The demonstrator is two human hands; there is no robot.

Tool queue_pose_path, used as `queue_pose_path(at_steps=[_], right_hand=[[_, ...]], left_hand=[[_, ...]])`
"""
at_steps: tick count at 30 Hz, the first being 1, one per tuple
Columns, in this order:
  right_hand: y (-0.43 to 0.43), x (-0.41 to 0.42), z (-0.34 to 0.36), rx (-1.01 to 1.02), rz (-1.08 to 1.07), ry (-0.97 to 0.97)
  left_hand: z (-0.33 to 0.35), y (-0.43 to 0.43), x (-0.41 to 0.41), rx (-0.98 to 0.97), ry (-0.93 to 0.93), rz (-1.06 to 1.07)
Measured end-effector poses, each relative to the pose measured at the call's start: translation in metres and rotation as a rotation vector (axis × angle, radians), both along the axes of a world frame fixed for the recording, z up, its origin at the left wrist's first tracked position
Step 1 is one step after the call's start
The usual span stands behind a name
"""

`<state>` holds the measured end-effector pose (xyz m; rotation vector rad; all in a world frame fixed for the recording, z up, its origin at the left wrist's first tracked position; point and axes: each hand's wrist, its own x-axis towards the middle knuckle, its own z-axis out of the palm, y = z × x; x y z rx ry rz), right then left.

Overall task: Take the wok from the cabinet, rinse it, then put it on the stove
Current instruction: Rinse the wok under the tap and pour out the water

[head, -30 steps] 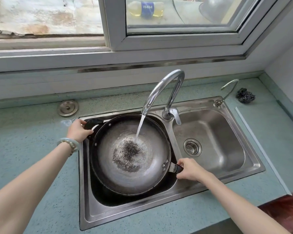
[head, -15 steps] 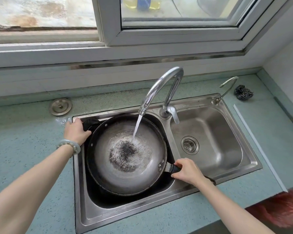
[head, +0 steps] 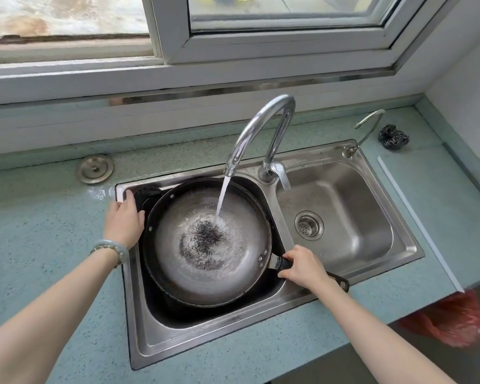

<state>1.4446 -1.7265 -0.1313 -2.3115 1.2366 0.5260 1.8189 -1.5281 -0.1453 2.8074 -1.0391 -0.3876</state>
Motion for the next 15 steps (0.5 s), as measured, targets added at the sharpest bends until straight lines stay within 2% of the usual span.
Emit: queue_pose_path(at_steps=[3,5,7,9,11,13,15], right_hand=[[-0.001,0.004,0.000,0.040,-0.001,0.037],[-0.011,0.012,0.008,0.143,-0.040,0.044],[-0.027,0.026,0.023,0.185,-0.130,-0.078],[-0.040,0.043,0.039,0.053,-0.198,-0.284],[-0.049,0.060,0.053,-0.128,-0.177,-0.418],[-0.053,0.074,0.061,-0.271,-0.051,-0.407],[-0.054,0.083,0.062,-0.360,0.097,-0.301]], left_hand=[[-0.001,0.003,-0.001,0.003,0.053,0.019],[0.000,0.006,-0.001,0.007,0.053,-0.013],[0.001,0.010,-0.003,0.032,0.027,-0.068],[0.000,0.013,-0.005,0.071,-0.016,-0.111],[0.001,0.015,-0.007,0.105,-0.057,-0.127],[0.001,0.016,-0.008,0.125,-0.064,-0.131],[0.001,0.017,-0.007,0.128,-0.052,-0.131]])
